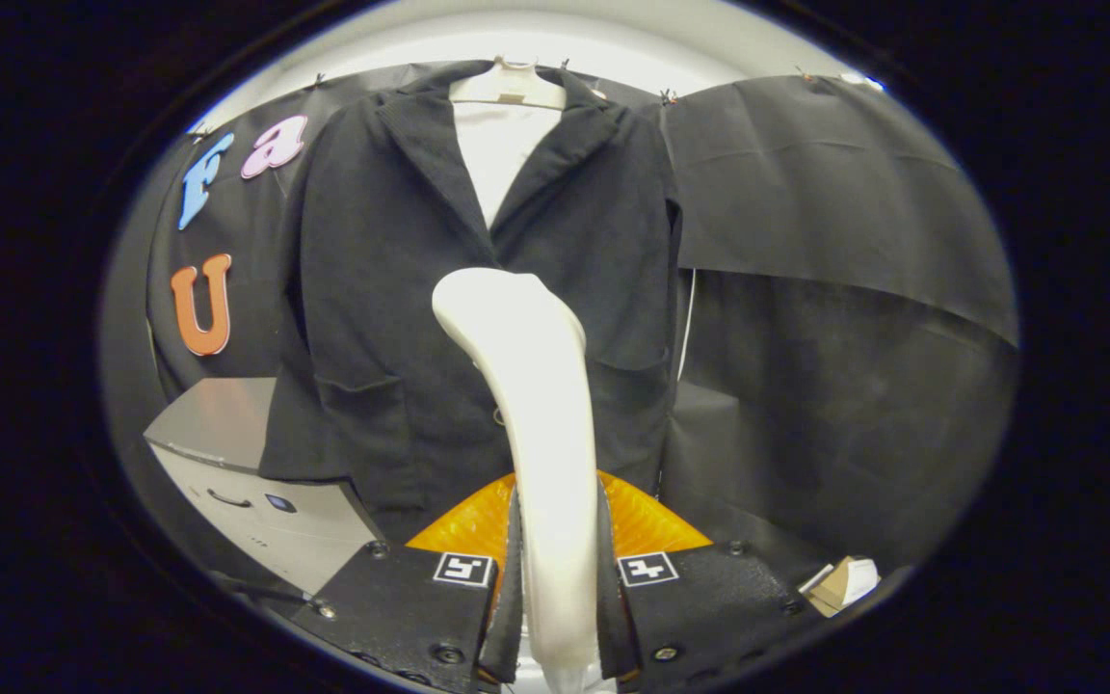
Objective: Iron the clothes twice with a garment steamer, once on the left side and once on the right side.
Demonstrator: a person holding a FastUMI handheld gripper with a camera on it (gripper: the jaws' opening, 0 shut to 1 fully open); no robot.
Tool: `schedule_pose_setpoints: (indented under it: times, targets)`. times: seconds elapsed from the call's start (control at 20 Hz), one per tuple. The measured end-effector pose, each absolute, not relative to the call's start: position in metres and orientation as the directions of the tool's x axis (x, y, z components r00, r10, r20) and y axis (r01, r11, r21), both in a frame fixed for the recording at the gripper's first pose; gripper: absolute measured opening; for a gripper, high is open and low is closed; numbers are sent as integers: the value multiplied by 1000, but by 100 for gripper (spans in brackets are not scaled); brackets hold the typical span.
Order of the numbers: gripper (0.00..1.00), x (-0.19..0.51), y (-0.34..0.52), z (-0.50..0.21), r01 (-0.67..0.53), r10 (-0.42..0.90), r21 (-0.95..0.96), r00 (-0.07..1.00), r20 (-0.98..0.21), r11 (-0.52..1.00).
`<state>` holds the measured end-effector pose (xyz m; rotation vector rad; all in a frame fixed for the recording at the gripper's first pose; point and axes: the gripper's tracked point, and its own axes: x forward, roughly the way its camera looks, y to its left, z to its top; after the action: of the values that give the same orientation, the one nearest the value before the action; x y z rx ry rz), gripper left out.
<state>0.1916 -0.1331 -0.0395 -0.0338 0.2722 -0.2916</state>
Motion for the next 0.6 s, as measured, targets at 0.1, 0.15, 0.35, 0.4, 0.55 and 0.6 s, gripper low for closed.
schedule_pose_setpoints:
  times: [0.1, 0.15, 0.35, 0.4, 0.55, 0.6]
  targets:
    - [34, 185, -121, -32, 264, -271, -63, 930, -248, 962]
    - [34, 181, -117, -29, 254, -262, -64, 934, -242, 965]
    - [34, 164, -92, -18, 227, -231, -44, 947, -222, 973]
    - [34, 158, -85, -17, 221, -225, -42, 951, -214, 974]
    - [34, 140, -65, -13, 191, -193, -28, 963, -190, 981]
    - [34, 134, -59, -15, 182, -183, -25, 965, -189, 983]
